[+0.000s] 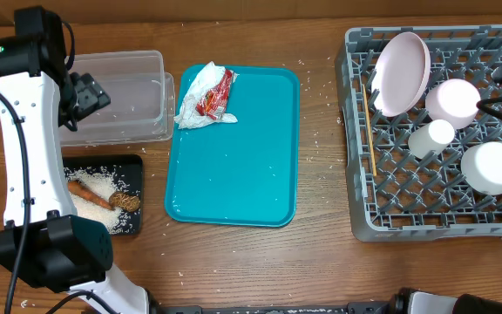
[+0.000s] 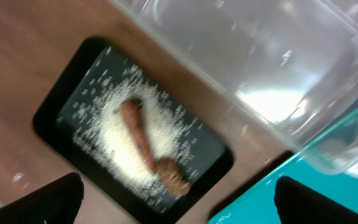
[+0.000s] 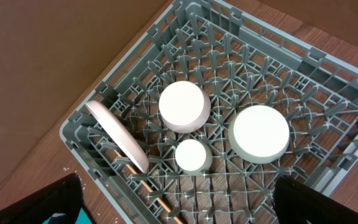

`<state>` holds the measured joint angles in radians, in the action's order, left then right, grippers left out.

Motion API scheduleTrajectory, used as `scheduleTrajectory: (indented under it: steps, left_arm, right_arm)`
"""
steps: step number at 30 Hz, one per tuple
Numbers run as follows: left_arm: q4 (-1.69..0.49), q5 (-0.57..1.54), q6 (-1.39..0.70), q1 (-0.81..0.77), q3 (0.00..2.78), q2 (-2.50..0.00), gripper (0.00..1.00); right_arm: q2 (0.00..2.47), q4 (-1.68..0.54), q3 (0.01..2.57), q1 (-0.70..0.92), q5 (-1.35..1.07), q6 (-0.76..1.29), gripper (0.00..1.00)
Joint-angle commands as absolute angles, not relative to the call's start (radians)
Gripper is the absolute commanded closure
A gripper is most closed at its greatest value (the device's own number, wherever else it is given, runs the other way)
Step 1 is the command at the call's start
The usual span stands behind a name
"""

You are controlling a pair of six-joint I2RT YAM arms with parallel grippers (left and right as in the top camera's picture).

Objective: Sort waste into correct bins and load items into the dishwasher
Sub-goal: 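Move the left gripper over the red wrapper and tissue on the teal tray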

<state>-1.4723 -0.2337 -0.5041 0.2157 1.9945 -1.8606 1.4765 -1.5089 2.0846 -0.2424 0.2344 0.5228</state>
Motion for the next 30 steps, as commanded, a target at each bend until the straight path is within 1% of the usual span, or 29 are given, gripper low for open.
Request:
scheduleTrajectory:
  steps: [1,3,5,8,10,13,15,17,18,22,26,30]
  left_arm:
    - [-1.406,-0.171,-0.547,0.207,2.011,-1.844,0.0]
    - [-1.348,-0.153,-0.547,0.207,2.011,-1.844,0.0]
    - [-1.345,-0.1,-0.547,0.206,2.011,-1.844,0.0]
    - [-1.474,0.134,-0.56,0.202,2.011,-1.844,0.0]
    - [-1.5,0.292,-0.563,0.2,2.01,-1.844,0.0]
    - [-1.484,0.51,-0.409,0.173,2.01,-1.844,0.0]
    - [-1.468,0.565,-0.314,0.13,2.01,-1.844,0.0]
    - [-1.457,0.534,-0.274,0.073,2.01,-1.844,0.0]
    - [-1.447,0.482,-0.269,0.031,2.01,-1.844,0.0]
    - [-1.354,0.206,-0.277,-0.144,2.01,-1.844,0.0]
    - [-1.241,-0.033,-0.276,-0.284,2.01,-1.844,0.0]
    - [-1.146,-0.085,-0.26,-0.381,2.005,-1.856,0.0]
  right_arm:
    - [1.478,-1.506,2.083,-0.247,0.246,0.524,0.0]
    - [1.478,-1.506,2.083,-0.247,0.246,0.524,0.0]
    - [1.478,-1.506,2.083,-0.247,0.246,0.524,0.0]
    - [1.478,-1.506,2.083,-0.247,0.246,0.524,0.0]
    - [1.478,-1.506,2.083,-0.247,0.246,0.524,0.0]
    - [1.478,-1.506,2.083,-0.247,0.246,0.524,0.0]
    - [1.478,-1.506,2.083,-0.247,0.246,0.524,0.0]
    - [1.478,-1.506,2.083,-0.247,0.246,0.524,0.0]
    - [1.478,-1.506,2.083,-0.247,0.246,0.524,0.0]
    - [1.478,-1.506,2.083,-0.247,0.246,0.524,0.0]
    - [1.478,-1.506,2.083,-0.247,0.246,0.524,0.0]
    - [1.478,-1.506,2.083,-0.247,0.246,0.524,0.0]
